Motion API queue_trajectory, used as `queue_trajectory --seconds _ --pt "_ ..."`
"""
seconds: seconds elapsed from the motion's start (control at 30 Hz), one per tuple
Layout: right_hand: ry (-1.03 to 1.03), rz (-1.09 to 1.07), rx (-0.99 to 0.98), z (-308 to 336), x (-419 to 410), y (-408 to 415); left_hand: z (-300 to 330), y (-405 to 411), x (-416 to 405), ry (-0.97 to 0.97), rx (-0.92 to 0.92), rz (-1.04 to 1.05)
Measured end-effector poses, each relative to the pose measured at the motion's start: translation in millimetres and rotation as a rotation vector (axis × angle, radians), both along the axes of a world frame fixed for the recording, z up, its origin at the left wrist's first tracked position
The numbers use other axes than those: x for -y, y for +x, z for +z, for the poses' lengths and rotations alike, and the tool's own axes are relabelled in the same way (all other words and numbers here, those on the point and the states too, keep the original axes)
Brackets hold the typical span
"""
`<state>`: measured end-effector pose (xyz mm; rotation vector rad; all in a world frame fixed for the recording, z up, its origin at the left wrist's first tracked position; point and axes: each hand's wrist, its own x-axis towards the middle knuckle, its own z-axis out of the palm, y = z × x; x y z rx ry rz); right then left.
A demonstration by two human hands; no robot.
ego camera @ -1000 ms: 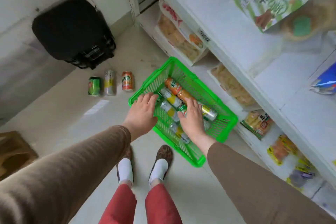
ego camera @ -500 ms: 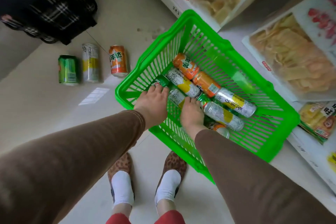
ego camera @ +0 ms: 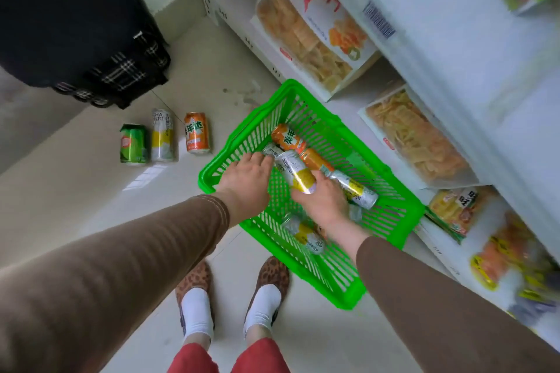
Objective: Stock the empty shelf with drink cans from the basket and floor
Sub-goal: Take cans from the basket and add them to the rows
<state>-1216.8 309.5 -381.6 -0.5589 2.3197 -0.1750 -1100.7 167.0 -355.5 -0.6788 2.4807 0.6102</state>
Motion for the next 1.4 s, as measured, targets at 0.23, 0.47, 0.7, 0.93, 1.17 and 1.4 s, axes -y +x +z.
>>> queue_trajectory --seconds 0.23,0.47,0.7,0.93,1.17,1.4 --pt "-0.157 -0.096 0.011 270 31 -34 230 -8 41 -0.043 -0.262 0.087" --pt "-0.363 0.039 -0.239 560 57 -49 466 -17 86 -0.091 -0.605 0.074" --pt "-0.573 -0.040 -0.440 709 89 -87 595 -52 110 -0.125 -0.833 -0.006" --pt "-0.709 -0.072 -0.507 734 123 -147 631 -105 135 -0.160 -0.836 -0.013" --pt "-1.293 -0.804 0.480 709 155 -193 637 -139 160 -0.140 -0.808 0.069" --pt "-1.087 -0.733 0.779 666 190 -185 629 -154 184 -0.139 -0.765 0.049"
